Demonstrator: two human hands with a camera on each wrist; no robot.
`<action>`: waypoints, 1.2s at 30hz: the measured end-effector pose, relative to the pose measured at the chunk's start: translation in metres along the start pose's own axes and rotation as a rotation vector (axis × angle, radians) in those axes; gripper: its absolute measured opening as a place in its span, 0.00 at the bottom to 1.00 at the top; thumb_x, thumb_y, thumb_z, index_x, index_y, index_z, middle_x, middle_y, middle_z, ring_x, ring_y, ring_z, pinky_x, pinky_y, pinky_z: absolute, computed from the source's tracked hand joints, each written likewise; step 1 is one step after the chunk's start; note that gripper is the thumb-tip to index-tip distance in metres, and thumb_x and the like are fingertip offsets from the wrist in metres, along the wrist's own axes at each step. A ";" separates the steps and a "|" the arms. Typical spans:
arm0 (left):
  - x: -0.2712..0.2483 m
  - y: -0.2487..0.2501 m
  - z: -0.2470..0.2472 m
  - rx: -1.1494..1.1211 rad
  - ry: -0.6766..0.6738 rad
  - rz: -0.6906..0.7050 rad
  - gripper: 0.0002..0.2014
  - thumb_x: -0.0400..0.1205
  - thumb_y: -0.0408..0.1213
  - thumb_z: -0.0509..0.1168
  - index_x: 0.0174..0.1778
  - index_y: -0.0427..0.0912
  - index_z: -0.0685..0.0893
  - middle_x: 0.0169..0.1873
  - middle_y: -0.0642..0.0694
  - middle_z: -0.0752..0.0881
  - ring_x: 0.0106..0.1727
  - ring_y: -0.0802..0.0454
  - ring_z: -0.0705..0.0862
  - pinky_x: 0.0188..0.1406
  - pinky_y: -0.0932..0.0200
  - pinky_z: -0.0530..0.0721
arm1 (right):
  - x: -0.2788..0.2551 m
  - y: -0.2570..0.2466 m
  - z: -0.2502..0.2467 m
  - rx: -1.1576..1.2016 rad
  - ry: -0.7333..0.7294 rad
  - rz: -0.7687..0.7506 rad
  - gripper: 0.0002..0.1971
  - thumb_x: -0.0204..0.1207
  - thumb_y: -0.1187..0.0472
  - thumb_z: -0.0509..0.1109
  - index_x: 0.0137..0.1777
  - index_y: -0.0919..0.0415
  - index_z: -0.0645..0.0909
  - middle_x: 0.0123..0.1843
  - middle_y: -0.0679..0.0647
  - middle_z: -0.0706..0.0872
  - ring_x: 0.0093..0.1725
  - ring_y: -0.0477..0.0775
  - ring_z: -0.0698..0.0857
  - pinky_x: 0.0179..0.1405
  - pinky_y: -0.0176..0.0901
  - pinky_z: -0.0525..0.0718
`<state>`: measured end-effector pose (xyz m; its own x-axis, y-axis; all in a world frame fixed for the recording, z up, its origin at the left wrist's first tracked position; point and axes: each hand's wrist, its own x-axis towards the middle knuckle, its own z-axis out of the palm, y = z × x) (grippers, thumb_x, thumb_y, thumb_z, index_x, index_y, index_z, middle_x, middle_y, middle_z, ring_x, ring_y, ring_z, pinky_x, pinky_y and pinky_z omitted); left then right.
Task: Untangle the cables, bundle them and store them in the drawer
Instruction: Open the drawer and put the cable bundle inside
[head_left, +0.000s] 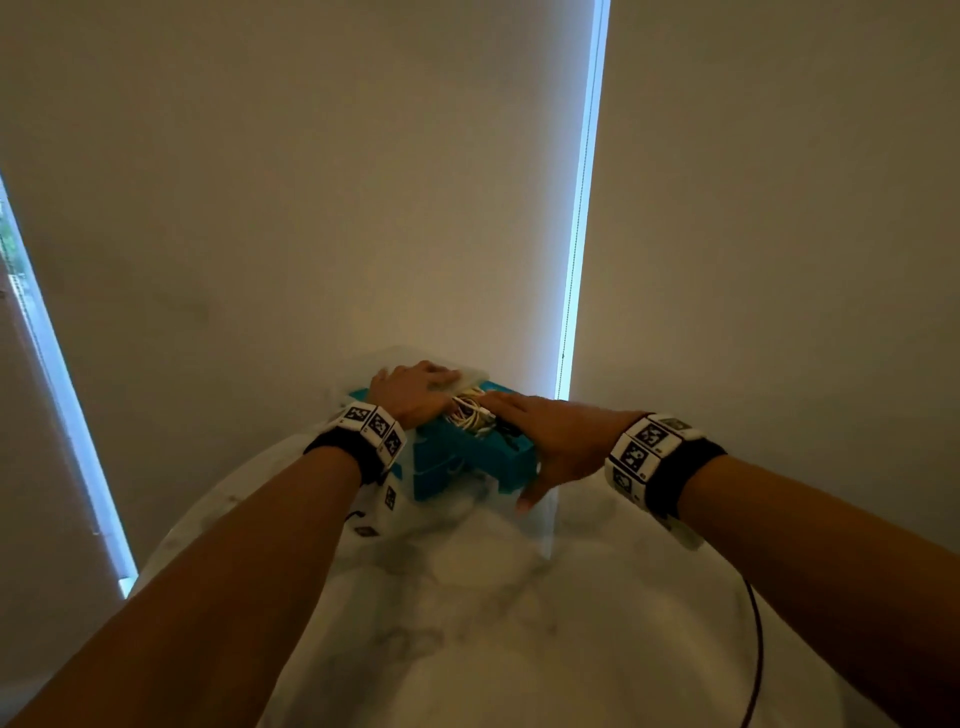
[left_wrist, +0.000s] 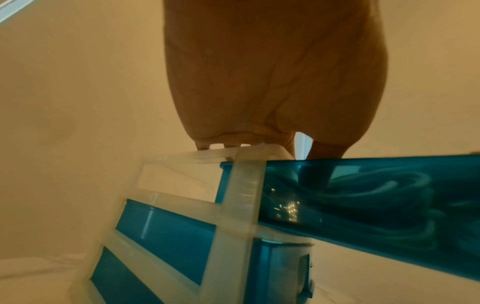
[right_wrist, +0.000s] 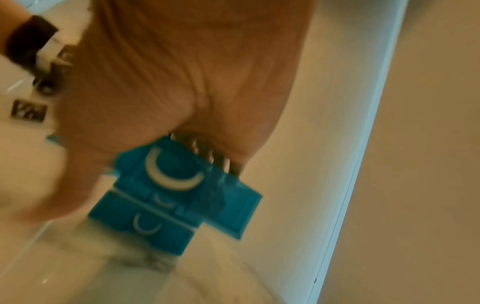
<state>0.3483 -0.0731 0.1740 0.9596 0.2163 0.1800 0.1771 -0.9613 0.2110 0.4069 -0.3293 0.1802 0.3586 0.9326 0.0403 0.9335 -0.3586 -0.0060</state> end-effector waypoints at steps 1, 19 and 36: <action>-0.001 0.002 0.000 0.011 -0.010 -0.005 0.31 0.90 0.61 0.59 0.91 0.64 0.66 0.92 0.54 0.65 0.90 0.41 0.66 0.91 0.28 0.47 | 0.003 0.001 0.006 -0.041 0.049 -0.021 0.66 0.62 0.33 0.89 0.94 0.48 0.52 0.90 0.51 0.65 0.83 0.59 0.73 0.84 0.62 0.77; 0.000 -0.016 0.005 -0.075 -0.015 0.098 0.62 0.61 0.89 0.41 0.92 0.64 0.63 0.93 0.52 0.62 0.93 0.44 0.60 0.90 0.25 0.41 | 0.010 0.001 0.018 0.119 0.258 -0.079 0.52 0.67 0.44 0.88 0.87 0.50 0.63 0.76 0.48 0.76 0.58 0.47 0.83 0.59 0.43 0.86; 0.009 -0.032 0.011 -0.322 0.005 0.140 0.40 0.79 0.78 0.57 0.85 0.64 0.77 0.84 0.52 0.78 0.84 0.43 0.75 0.89 0.29 0.61 | 0.060 -0.021 0.039 -0.043 0.480 -0.051 0.53 0.58 0.27 0.78 0.80 0.55 0.69 0.82 0.57 0.70 0.84 0.64 0.67 0.86 0.70 0.67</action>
<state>0.3540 -0.0422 0.1581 0.9684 0.0876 0.2335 -0.0354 -0.8786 0.4762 0.4097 -0.2639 0.1434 0.2578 0.8289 0.4964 0.9449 -0.3235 0.0495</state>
